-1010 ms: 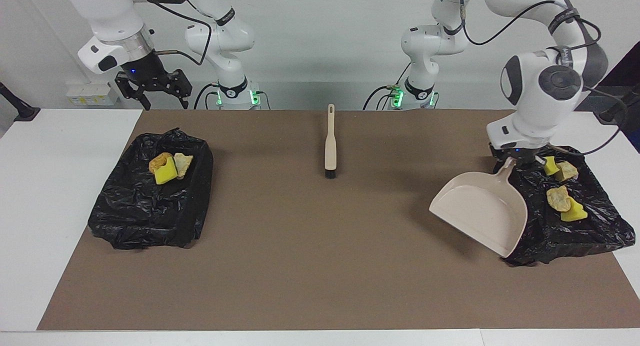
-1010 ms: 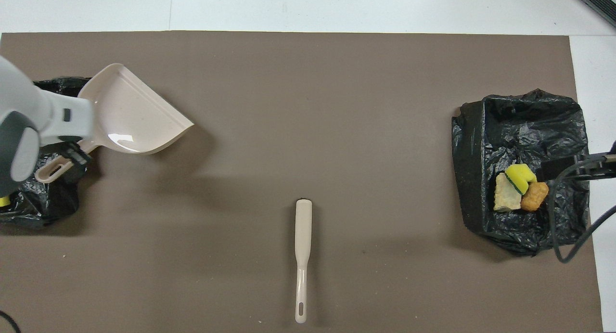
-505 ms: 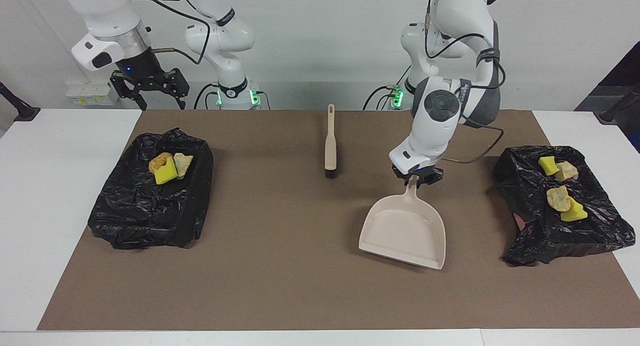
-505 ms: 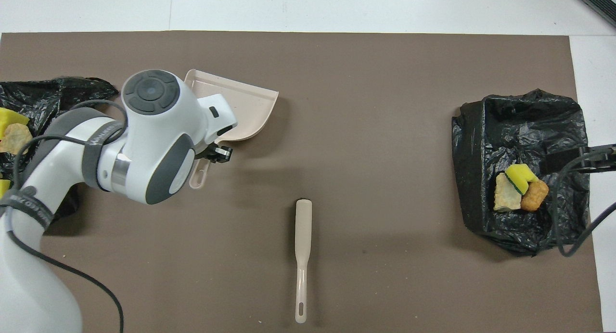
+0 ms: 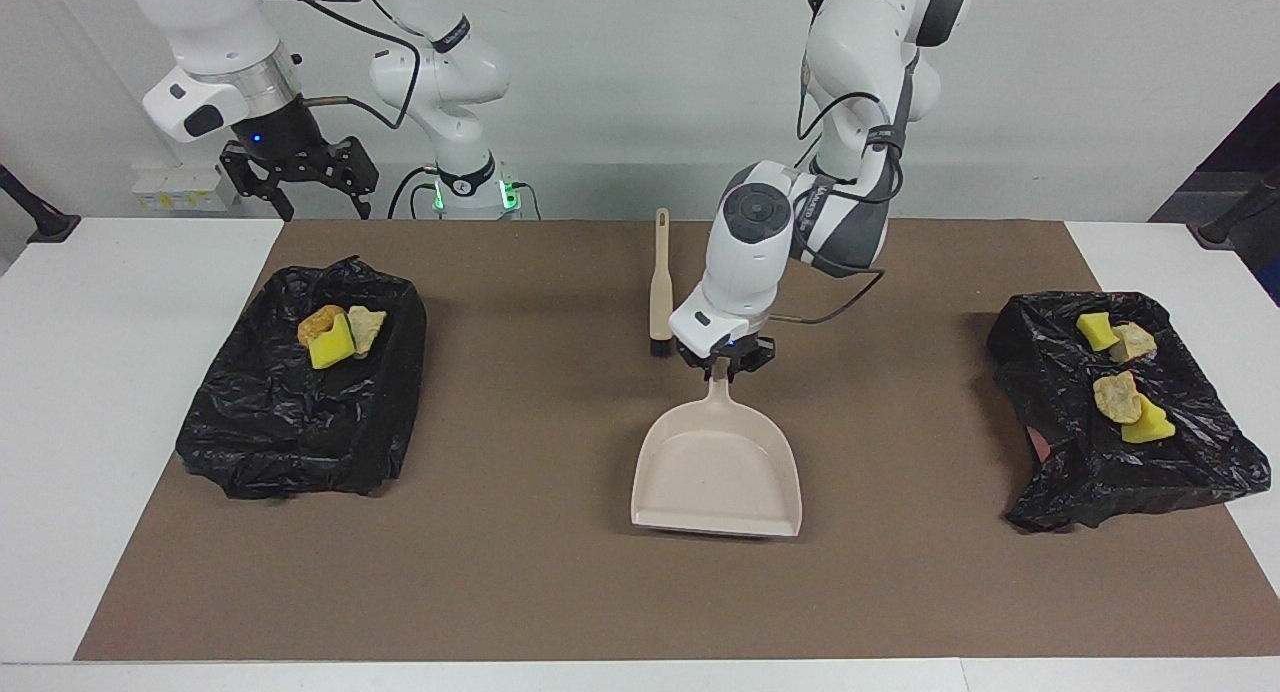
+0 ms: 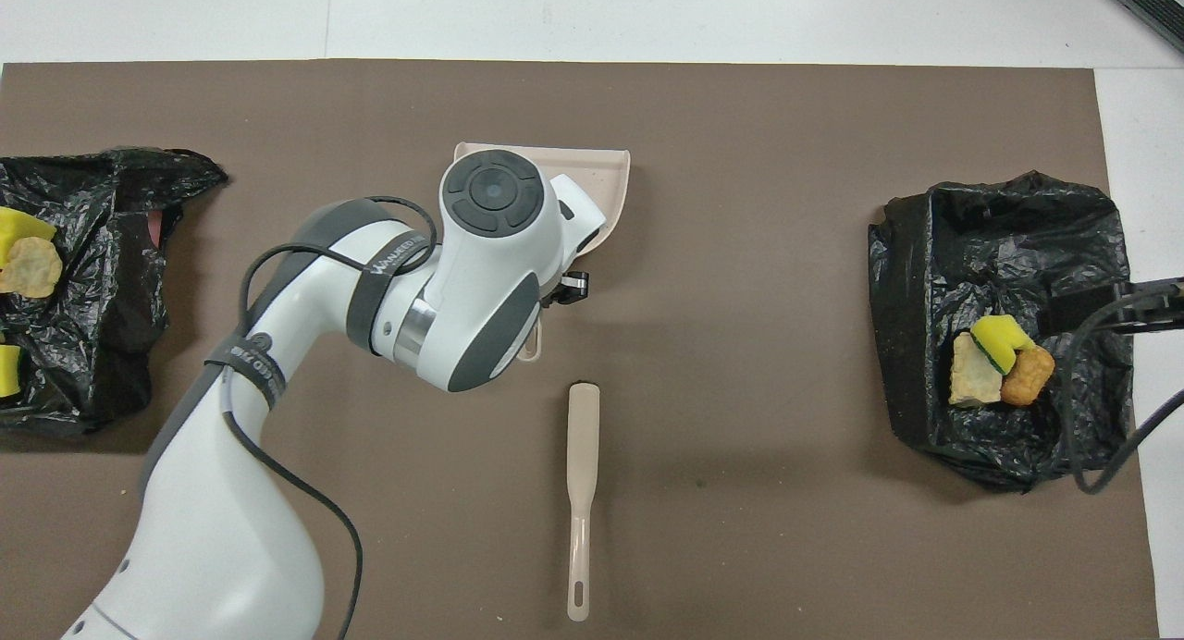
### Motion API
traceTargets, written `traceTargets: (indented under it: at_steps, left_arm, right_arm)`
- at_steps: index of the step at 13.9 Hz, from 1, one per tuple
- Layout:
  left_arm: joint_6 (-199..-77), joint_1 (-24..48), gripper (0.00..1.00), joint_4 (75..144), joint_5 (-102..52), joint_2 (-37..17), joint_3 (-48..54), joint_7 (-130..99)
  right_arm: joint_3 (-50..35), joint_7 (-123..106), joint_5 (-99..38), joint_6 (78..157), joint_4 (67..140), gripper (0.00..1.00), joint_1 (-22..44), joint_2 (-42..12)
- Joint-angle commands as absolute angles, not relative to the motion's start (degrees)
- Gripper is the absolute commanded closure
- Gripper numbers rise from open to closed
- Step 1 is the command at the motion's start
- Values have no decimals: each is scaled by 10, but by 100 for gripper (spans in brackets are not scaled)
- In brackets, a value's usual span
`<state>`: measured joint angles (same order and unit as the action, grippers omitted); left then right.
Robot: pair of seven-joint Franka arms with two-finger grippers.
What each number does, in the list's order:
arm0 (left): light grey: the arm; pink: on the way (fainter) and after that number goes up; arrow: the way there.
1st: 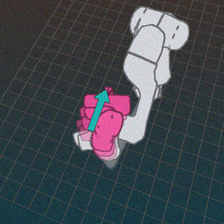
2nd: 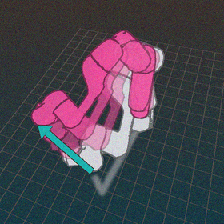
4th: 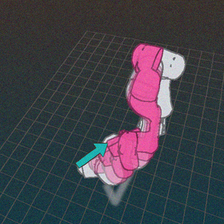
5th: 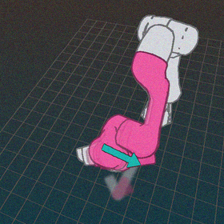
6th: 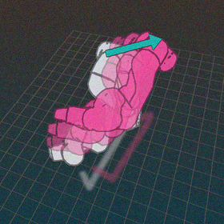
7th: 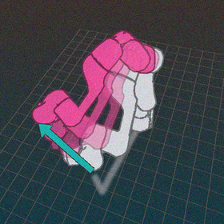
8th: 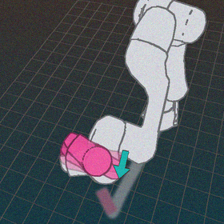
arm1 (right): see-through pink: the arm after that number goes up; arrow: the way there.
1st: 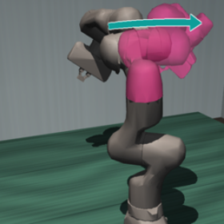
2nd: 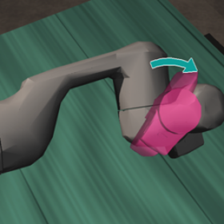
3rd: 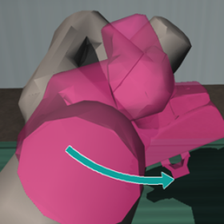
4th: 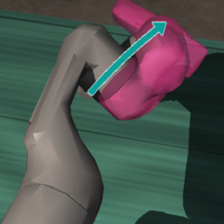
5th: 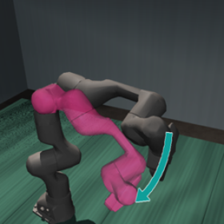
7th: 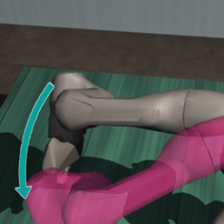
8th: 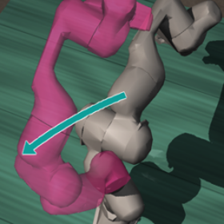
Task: Sweep and dump trash in bin
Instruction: 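Bring the empty dustpan back to table center with the left gripper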
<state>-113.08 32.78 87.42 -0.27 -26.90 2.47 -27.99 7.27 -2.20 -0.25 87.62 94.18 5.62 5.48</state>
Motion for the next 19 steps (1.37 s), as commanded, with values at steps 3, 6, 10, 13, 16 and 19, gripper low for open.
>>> traceTargets:
  at_steps: [3,6,10,13,16,19]
  left_arm:
    - [-1112,363,100,784,-9,-339,10,-366]
    - [-1114,366,90,788,-14,-345,13,-366]
    - [-1114,365,0,789,-8,-343,12,-362]
    - [-1117,356,0,822,-14,-304,12,-359]
    - [-1117,312,0,928,-9,-199,7,-318]
    - [-1118,259,0,1015,13,-102,7,-252]
  right_arm:
    - [74,-38,-2,863,941,0,53,57]
    - [74,-38,-2,863,941,0,52,57]
    - [75,-38,-2,863,941,0,55,57]
    - [76,-38,-2,863,941,0,59,57]
    - [79,-38,-2,864,941,0,63,57]
    - [80,-38,-2,863,941,0,61,57]
